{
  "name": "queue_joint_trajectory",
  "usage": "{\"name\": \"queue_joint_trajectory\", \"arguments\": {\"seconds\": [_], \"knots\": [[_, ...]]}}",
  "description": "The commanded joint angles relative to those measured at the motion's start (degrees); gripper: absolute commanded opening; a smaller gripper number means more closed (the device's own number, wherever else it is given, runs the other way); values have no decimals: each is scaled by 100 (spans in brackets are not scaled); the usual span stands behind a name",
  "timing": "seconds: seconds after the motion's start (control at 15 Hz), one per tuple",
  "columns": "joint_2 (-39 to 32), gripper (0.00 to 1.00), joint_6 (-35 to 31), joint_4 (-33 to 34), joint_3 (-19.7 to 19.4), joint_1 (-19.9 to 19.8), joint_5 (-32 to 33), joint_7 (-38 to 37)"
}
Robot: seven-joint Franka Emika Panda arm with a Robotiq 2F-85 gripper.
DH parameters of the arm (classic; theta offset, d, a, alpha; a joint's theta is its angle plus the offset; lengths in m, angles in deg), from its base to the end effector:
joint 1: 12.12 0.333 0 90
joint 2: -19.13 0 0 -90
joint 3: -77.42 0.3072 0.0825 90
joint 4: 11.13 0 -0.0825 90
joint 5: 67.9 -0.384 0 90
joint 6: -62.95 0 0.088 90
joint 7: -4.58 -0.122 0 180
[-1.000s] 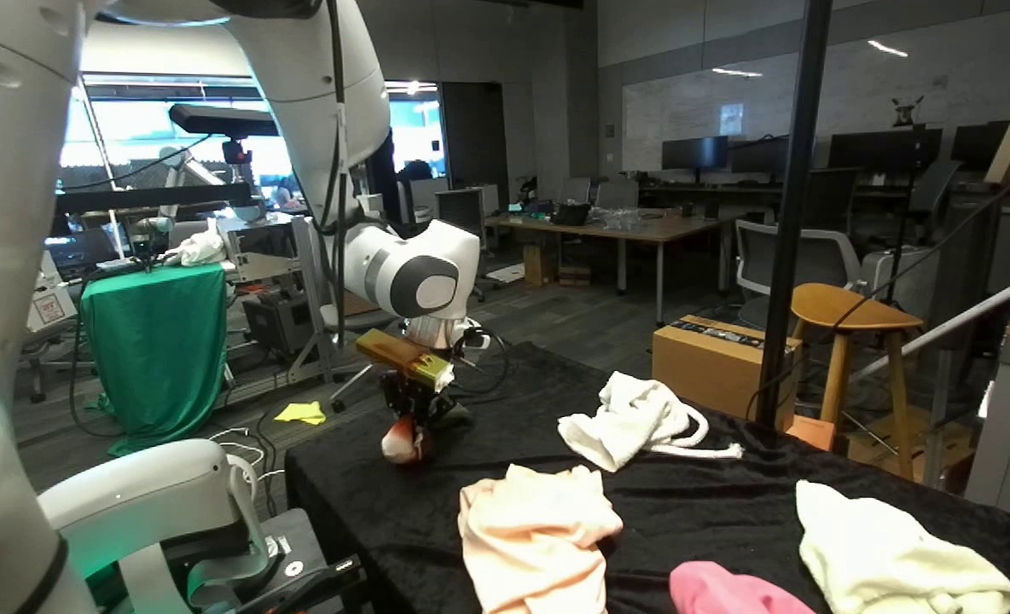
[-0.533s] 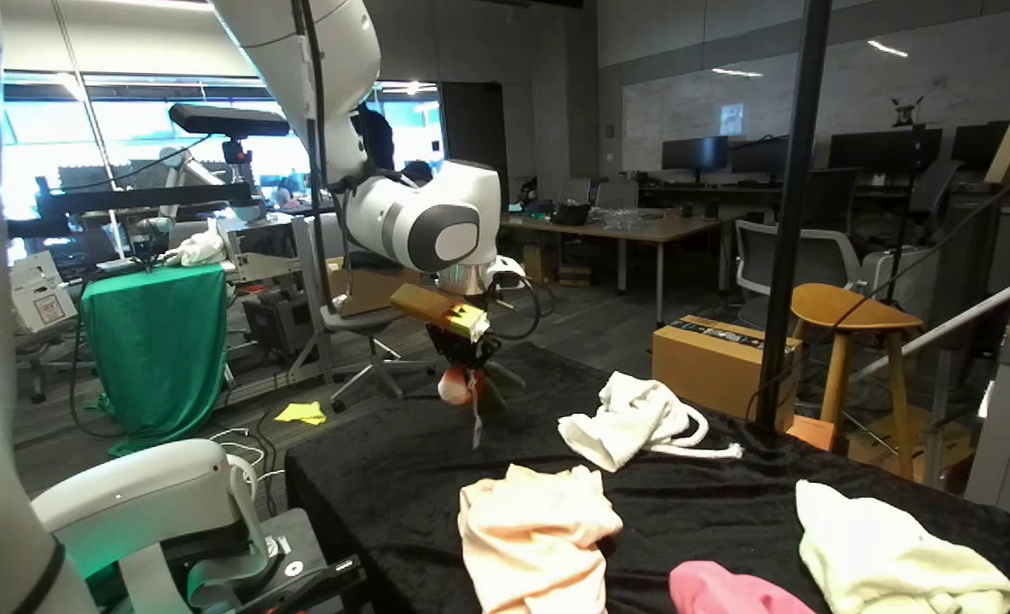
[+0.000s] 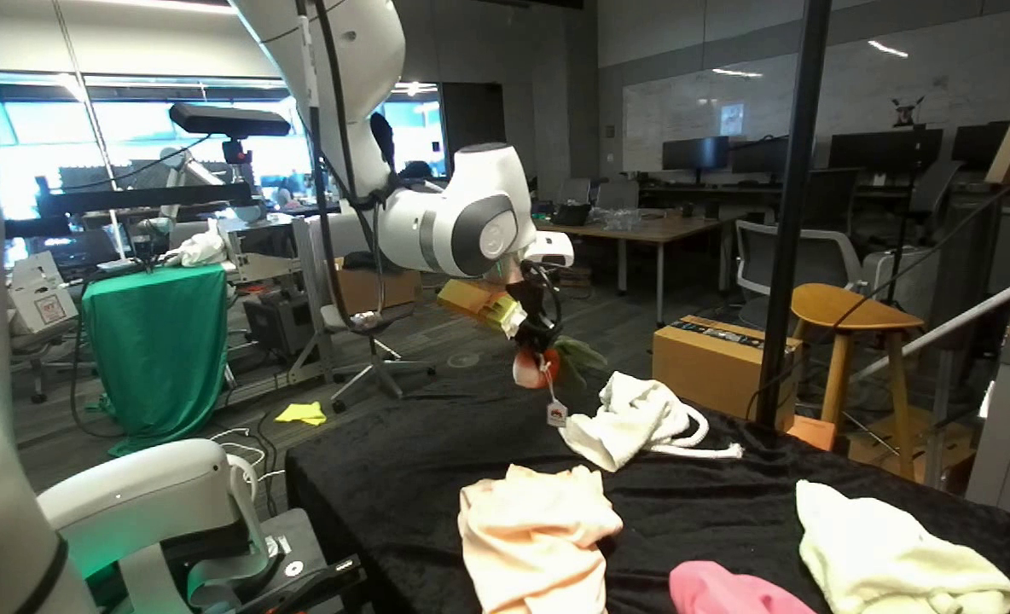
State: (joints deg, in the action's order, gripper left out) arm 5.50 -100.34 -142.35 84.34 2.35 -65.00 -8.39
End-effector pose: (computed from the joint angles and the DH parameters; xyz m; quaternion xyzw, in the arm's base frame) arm 0.5235 0.2079 0.2587 -0.9827 -0.0912 -0.1533 0.0502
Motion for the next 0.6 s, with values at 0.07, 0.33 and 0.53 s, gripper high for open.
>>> {"name": "queue_joint_trajectory", "arguments": {"seconds": [0.07,0.33,0.53], "knots": [[-501,11,-381,327,-1368,992,1465,-2018],[-950,11,-202,660,-1800,1531,1963,-2963],[-1188,11,-109,847,-1832,1727,1916,-3173]]}}
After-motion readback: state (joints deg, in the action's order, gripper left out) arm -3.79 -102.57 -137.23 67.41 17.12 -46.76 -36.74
